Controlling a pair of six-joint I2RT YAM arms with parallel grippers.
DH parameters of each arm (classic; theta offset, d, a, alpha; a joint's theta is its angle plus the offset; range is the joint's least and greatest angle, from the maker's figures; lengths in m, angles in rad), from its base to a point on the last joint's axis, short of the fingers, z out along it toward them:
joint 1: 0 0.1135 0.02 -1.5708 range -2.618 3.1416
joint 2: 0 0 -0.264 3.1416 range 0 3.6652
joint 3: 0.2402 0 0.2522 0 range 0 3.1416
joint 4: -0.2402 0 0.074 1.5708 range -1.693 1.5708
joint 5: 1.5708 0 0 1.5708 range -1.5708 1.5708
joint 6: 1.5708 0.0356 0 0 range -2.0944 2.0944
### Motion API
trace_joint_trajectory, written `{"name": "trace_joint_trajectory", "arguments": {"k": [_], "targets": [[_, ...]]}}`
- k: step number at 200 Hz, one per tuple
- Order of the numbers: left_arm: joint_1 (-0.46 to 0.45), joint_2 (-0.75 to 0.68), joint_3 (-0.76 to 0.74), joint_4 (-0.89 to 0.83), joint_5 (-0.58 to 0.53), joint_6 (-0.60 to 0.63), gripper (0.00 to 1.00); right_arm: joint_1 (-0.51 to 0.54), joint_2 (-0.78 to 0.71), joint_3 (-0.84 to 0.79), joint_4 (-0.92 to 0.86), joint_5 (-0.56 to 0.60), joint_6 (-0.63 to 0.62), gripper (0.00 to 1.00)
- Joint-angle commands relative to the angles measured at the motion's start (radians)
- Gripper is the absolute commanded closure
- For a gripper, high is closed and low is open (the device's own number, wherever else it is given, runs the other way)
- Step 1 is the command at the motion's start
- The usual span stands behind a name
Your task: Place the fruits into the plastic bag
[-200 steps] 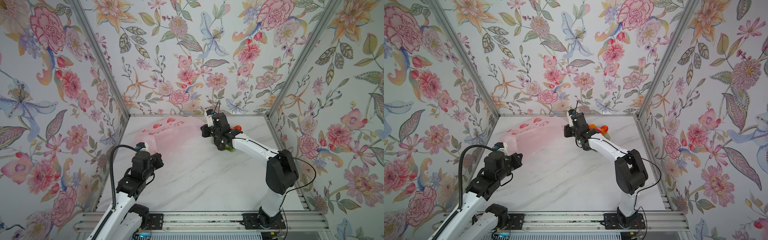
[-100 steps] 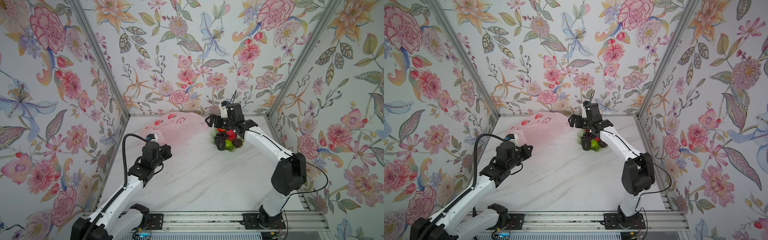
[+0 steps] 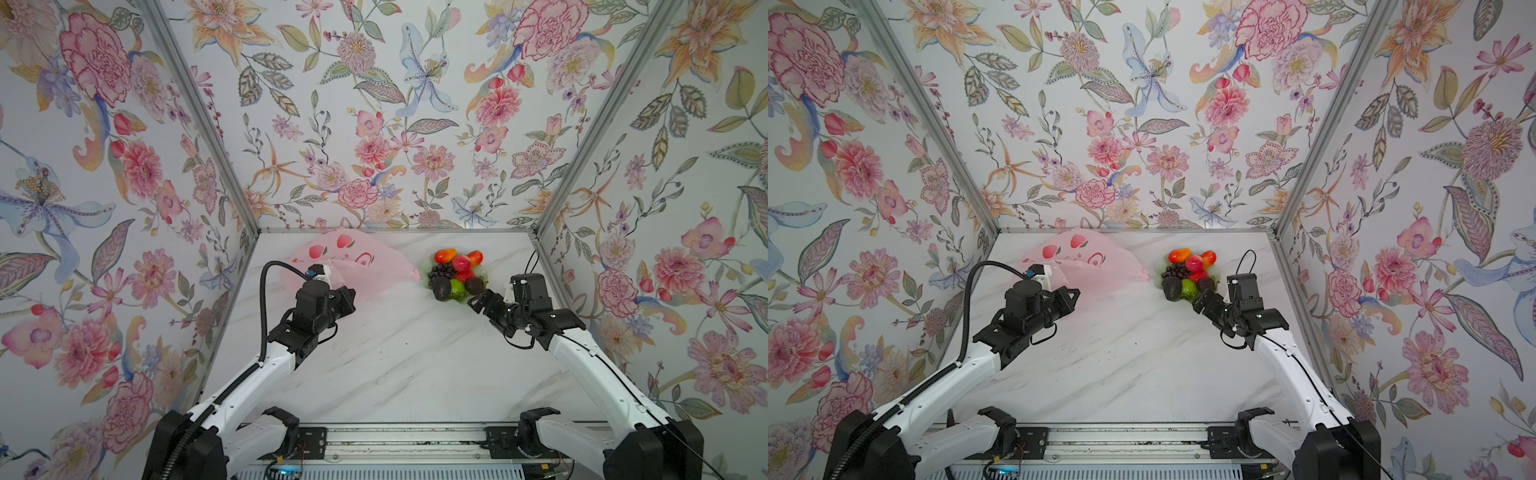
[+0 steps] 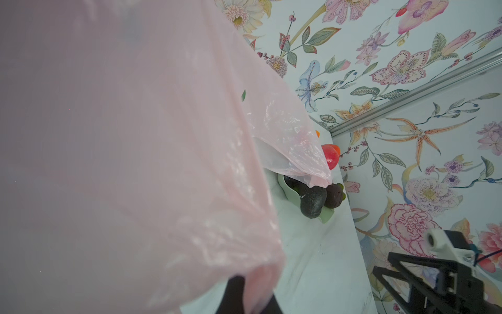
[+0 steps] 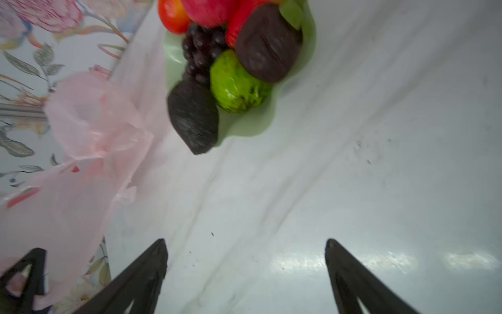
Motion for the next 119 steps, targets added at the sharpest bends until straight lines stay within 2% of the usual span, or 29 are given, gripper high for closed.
{"name": "trace_joint_trajectory", "arguments": {"k": [1, 71, 119], "targets": [[-0.015, 0.016, 0.045, 0.020, 0.010, -0.007, 1.00, -0.033, -0.008, -0.074, 0.091, -0.053, 0.086, 0.23], [-0.056, 0.045, 0.078, -0.001, -0.019, -0.027, 1.00, -0.052, 0.182, -0.137, 0.454, -0.076, 0.238, 0.47], [-0.069, 0.068, 0.108, -0.015, -0.030, -0.022, 1.00, -0.055, 0.331, -0.060, 0.515, -0.075, 0.248, 0.54]]}}
